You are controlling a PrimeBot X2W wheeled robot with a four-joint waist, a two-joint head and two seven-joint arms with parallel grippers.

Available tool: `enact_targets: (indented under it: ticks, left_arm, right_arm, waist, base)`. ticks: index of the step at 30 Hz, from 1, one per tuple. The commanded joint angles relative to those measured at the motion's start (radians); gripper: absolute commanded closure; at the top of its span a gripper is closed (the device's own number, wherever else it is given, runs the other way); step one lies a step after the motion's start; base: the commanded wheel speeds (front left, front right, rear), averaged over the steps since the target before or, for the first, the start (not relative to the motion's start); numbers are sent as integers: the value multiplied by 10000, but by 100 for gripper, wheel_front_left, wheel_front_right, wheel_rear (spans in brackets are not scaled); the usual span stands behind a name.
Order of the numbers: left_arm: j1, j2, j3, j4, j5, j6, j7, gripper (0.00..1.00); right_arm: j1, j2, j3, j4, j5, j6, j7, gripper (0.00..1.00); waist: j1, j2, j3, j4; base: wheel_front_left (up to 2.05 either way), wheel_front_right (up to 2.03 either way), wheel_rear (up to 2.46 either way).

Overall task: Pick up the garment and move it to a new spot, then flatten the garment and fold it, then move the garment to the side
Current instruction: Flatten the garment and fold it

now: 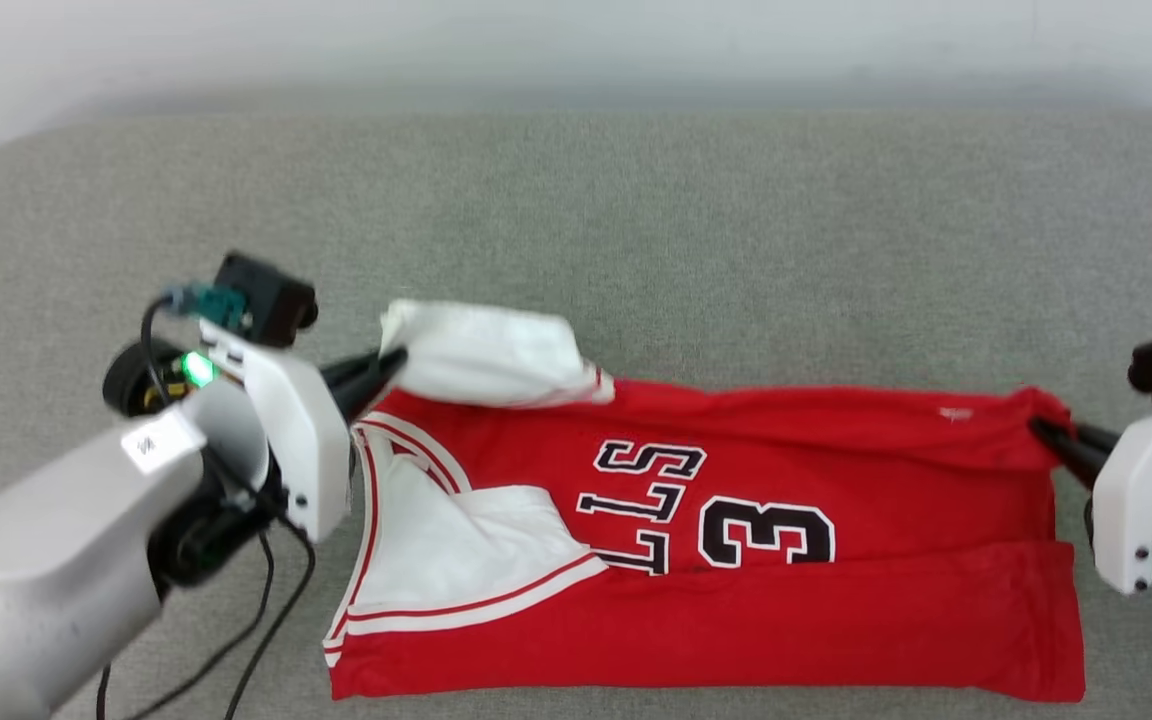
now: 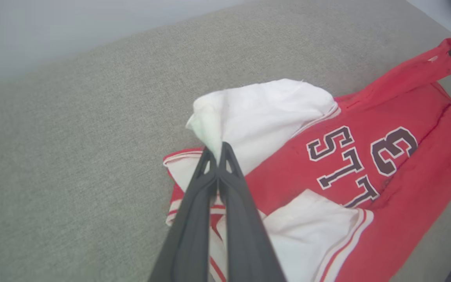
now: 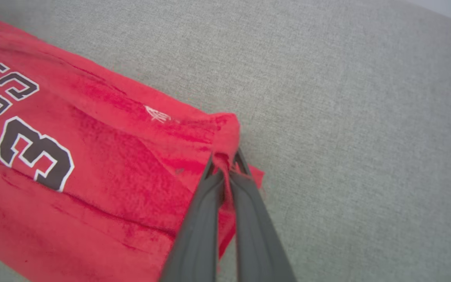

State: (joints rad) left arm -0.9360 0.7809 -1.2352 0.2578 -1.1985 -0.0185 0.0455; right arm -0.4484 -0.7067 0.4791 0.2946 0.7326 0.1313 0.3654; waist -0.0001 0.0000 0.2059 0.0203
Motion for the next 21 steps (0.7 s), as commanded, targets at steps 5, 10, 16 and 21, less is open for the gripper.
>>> enact_targets:
  ticks: [5,10,16,21]
  left_arm:
    - [1241,284,-124,-580,-245,409,-356,100]
    - [2097,489,-212,-956,-413,698,-508,100]
    - [3173,577,-297,-1108,-628,918,-676,100]
    - [3599,525,-320,-899,-729,979,-740,100]
  right_arm:
    - [1279,6,-405,-371,136,-12,-254,100]
    - [2144,16,-757,-686,152,-12,-305,100]
    - [3202,134,-1248,-1002,103,-12,-286,100]
    - [3775,339,-1398,-1024,25,-12,-207,100]
  waist:
    - [1,0,-635,110]
    - [1,0,-841,144]
    - [1,0,-950,137]
    - [1,0,-898,125]
  base:
    - [0,0,0]
    - [0,0,0]
    - [0,0,0]
    - [0,0,0]
